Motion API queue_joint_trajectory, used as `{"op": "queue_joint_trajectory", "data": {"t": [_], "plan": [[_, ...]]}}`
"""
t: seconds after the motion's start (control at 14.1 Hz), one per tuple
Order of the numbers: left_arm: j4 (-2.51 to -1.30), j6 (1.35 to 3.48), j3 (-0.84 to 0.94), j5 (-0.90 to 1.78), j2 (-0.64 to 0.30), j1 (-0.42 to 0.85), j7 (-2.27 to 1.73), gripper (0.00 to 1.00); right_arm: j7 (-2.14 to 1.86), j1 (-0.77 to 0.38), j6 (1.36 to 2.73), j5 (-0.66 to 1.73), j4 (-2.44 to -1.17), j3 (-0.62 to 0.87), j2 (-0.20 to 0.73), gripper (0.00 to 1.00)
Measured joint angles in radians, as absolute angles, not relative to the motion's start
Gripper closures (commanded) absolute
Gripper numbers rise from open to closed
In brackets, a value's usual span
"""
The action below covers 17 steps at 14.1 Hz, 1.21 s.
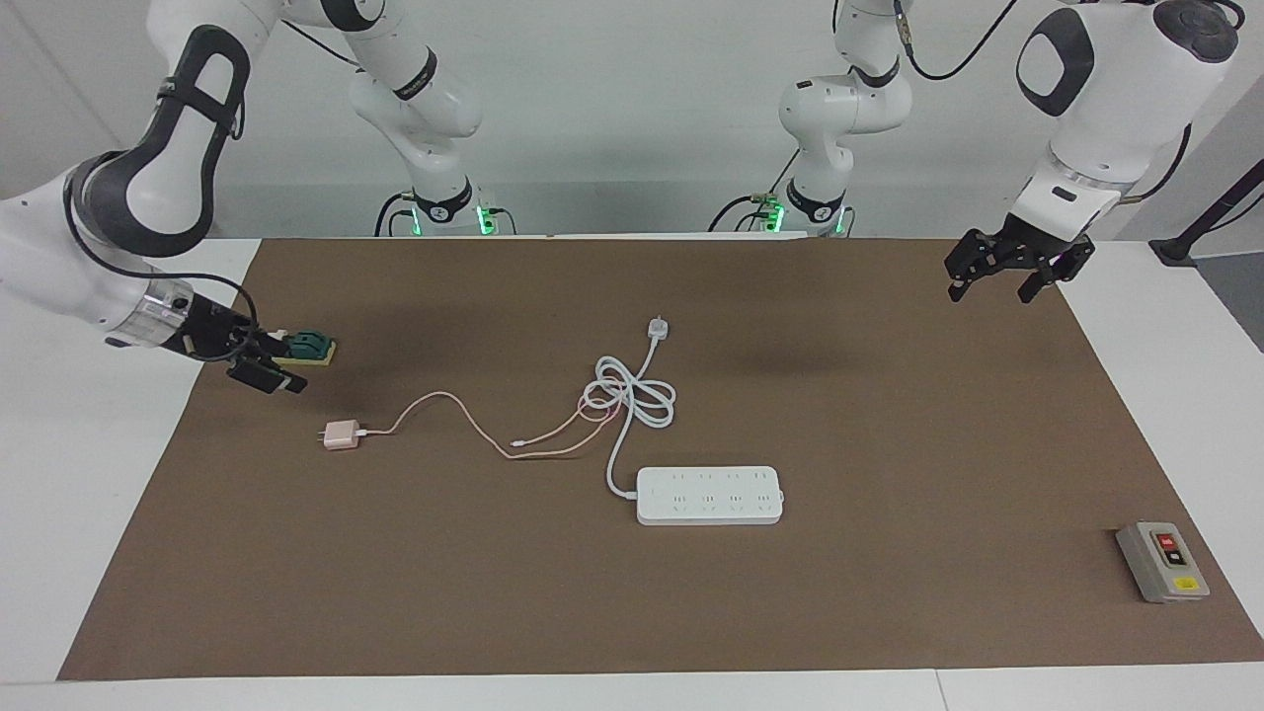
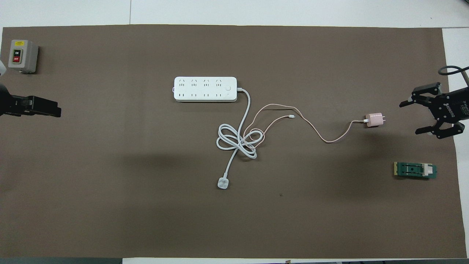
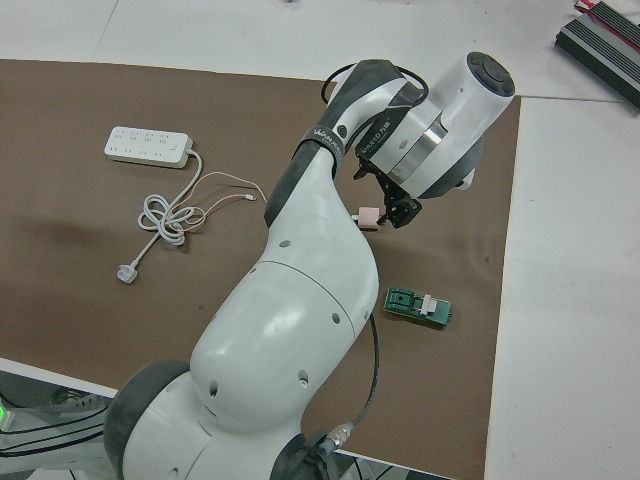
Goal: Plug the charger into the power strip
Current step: 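Move the right gripper over the pink charger and close on it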
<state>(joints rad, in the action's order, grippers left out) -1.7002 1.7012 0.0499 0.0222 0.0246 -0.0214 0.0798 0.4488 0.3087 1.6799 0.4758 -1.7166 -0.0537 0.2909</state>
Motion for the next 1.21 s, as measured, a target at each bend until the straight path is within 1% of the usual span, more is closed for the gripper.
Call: {"op": "queue_joint_trajectory", "data": {"t": [0.21, 0.57, 0.85, 1.21], "plan": [[-1.701, 1.706, 0.050, 0.022, 0.025, -0.022, 0.075, 0.00, 0.462, 0.315, 1.710, 0.585, -1.718, -0.055, 0.366, 0.00], [-1.702, 1.708, 0.057, 0.022, 0.025, -0.021, -0.003, 0.00, 0.506, 0.313, 1.720, 0.639, -1.717, -0.051, 0.447, 0.00], [-1.703, 1.714, 0.058, 0.022, 0.025, -0.021, -0.008, 0.00, 0.582, 0.313, 1.716, 0.707, -1.717, -0.050, 0.463, 0.00], [-1.704, 1.716, 0.056, 0.022, 0.025, -0.021, -0.009, 0.00, 0.683, 0.295, 1.661, 0.733, -1.716, -0.046, 0.471, 0.00]]}}
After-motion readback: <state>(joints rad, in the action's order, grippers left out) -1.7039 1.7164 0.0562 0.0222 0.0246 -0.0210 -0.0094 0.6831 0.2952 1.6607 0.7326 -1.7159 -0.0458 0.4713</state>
